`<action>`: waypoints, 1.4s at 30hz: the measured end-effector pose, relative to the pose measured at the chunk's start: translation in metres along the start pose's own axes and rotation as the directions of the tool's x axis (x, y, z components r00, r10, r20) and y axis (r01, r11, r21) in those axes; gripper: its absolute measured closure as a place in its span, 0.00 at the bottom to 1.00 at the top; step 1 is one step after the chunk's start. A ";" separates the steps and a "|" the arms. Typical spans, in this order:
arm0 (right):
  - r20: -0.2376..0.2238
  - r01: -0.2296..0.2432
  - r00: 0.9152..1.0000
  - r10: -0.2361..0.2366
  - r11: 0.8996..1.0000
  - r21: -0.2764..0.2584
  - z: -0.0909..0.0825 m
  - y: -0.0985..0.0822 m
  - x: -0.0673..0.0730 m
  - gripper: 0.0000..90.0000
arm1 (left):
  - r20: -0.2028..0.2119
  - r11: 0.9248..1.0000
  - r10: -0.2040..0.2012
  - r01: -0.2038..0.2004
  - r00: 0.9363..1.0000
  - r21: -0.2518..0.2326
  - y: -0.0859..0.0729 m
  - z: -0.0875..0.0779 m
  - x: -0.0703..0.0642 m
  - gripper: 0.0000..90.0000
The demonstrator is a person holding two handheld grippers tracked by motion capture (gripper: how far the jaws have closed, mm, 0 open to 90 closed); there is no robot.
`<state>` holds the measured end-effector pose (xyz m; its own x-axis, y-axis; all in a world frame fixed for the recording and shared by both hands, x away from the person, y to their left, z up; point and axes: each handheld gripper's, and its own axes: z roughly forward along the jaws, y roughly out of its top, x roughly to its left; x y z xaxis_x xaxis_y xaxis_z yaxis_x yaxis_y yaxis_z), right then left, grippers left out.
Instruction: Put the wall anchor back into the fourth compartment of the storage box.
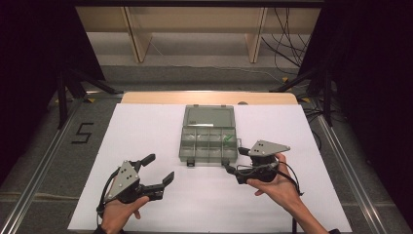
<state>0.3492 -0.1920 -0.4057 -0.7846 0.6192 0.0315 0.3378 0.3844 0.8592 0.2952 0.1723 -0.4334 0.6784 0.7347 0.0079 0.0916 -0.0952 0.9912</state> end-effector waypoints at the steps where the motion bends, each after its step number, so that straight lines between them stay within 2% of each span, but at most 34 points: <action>1: -0.005 0.000 1.000 0.001 1.000 0.002 0.000 -0.001 0.000 0.27 | 0.000 1.000 0.000 0.000 1.000 0.000 0.000 0.000 0.000 0.18; 3: 0.003 0.000 1.000 0.000 1.000 -0.008 -0.001 -0.003 0.001 0.27 | 0.001 1.000 -0.001 0.001 1.000 0.000 0.000 0.000 0.000 0.18; 6: -0.002 -0.007 1.000 0.007 1.000 -0.012 -0.002 -0.005 0.002 0.27 | 0.002 1.000 0.000 0.000 1.000 0.001 0.000 0.000 0.000 0.18; 7: -0.018 -0.015 1.000 0.014 1.000 -0.019 -0.002 -0.006 0.003 0.27 | 0.002 1.000 0.001 -0.001 1.000 0.001 0.000 0.000 0.000 0.18; 8: -0.008 -0.015 1.000 0.015 1.000 -0.020 -0.003 -0.006 0.003 0.27 | 0.003 1.000 0.001 -0.001 1.000 0.001 0.000 0.000 0.000 0.18; 11: -0.009 -0.020 1.000 0.019 0.999 -0.044 -0.005 -0.007 0.004 0.26 | 0.004 1.000 0.001 -0.001 1.000 0.001 0.000 0.000 0.000 0.18; 12: -0.019 -0.028 0.999 0.028 0.999 -0.038 -0.006 -0.007 0.004 0.26 | 0.004 1.000 0.002 -0.002 1.000 0.001 0.000 0.000 0.000 0.18; 16: -0.005 -0.026 1.000 0.026 0.998 -0.065 -0.010 -0.008 0.005 0.26 | 0.004 1.000 0.006 -0.006 1.000 0.000 0.000 0.000 0.000 0.18; 19: -0.009 -0.036 0.999 0.036 0.997 -0.071 -0.013 -0.009 0.005 0.26 | 0.003 1.000 -0.003 0.003 1.000 0.000 0.000 -0.001 -0.001 0.18; 23: -0.018 -0.058 0.998 0.056 0.994 -0.093 -0.017 -0.012 0.004 0.25 | 0.004 1.000 0.005 -0.005 1.000 0.000 0.000 0.000 0.000 0.18; 25: 0.000 -0.051 0.999 0.052 0.994 -0.096 -0.020 -0.013 0.004 0.25 | 0.004 1.000 0.006 -0.006 1.000 0.000 0.000 0.000 0.000 0.18; 26: -0.015 -0.058 0.998 0.056 0.993 -0.100 -0.020 -0.013 0.005 0.25 | 0.004 1.000 0.005 -0.005 1.000 0.000 0.000 0.000 0.000 0.18; 28: -0.002 -0.055 0.998 0.056 0.993 -0.109 -0.022 -0.014 0.005 0.25 | 0.004 1.000 0.007 -0.007 1.000 0.000 0.000 0.000 0.000 0.18; 29: -0.014 -0.062 0.998 0.060 0.992 -0.111 -0.023 -0.014 0.005 0.25 | 0.004 1.000 0.006 -0.006 1.000 -0.001 0.000 0.000 0.000 0.18; 35: -0.019 -0.063 0.998 0.062 0.992 -0.109 -0.024 -0.017 0.006 0.25 | 0.004 1.000 0.007 -0.007 1.000 -0.001 0.000 0.000 0.000 0.18; 36: -0.006 -0.057 0.998 0.057 0.993 -0.106 -0.025 -0.017 0.006 0.25 | 0.004 1.000 0.007 -0.007 1.000 -0.001 0.000 0.000 0.000 0.18; 42: -0.018 -0.064 0.998 0.063 0.991 -0.118 -0.024 -0.017 0.006 0.25 | 0.004 1.000 0.007 -0.007 1.000 -0.001 0.000 0.000 -0.001 0.18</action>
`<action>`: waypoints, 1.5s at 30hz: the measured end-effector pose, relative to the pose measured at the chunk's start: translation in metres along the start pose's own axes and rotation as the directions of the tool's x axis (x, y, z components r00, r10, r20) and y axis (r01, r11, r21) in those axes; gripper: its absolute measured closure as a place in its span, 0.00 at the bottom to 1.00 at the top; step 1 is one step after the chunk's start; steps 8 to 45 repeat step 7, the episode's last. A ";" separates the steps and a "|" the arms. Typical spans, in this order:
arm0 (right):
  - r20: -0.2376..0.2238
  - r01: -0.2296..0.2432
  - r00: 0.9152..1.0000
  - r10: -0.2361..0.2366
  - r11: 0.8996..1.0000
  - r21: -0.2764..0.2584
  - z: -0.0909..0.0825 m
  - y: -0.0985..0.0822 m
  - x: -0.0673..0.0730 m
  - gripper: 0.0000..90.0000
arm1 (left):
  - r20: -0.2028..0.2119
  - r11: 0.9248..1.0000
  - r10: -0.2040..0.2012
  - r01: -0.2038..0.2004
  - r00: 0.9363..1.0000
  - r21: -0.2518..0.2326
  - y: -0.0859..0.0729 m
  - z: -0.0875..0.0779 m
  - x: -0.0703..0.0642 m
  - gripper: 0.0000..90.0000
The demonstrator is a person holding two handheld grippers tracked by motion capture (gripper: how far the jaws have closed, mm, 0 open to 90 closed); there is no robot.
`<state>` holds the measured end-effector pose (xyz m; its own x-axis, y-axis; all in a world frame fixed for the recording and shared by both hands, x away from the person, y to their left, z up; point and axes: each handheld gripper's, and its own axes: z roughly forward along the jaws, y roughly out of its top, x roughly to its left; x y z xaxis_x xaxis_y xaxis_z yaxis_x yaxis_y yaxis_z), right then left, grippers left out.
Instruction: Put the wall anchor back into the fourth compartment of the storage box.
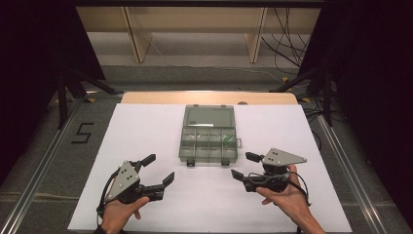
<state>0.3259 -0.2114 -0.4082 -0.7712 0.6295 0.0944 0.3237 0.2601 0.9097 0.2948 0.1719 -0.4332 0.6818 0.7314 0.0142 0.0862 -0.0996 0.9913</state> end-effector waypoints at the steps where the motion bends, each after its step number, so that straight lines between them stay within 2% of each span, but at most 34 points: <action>1: 0.000 0.000 1.000 0.000 1.000 0.000 0.000 0.000 0.000 0.25 | 0.000 1.000 0.001 -0.001 1.000 0.001 0.000 0.000 0.000 0.18; 6: 0.000 0.003 1.000 -0.003 1.000 0.014 -0.001 0.000 0.000 0.25 | 0.000 1.000 -0.001 0.001 1.000 -0.001 0.000 0.000 0.000 0.18; 45: 0.000 0.002 1.000 -0.002 1.000 0.011 -0.001 0.000 -0.001 0.25 | 0.000 1.000 0.000 0.000 1.000 0.000 0.000 0.000 0.000 0.18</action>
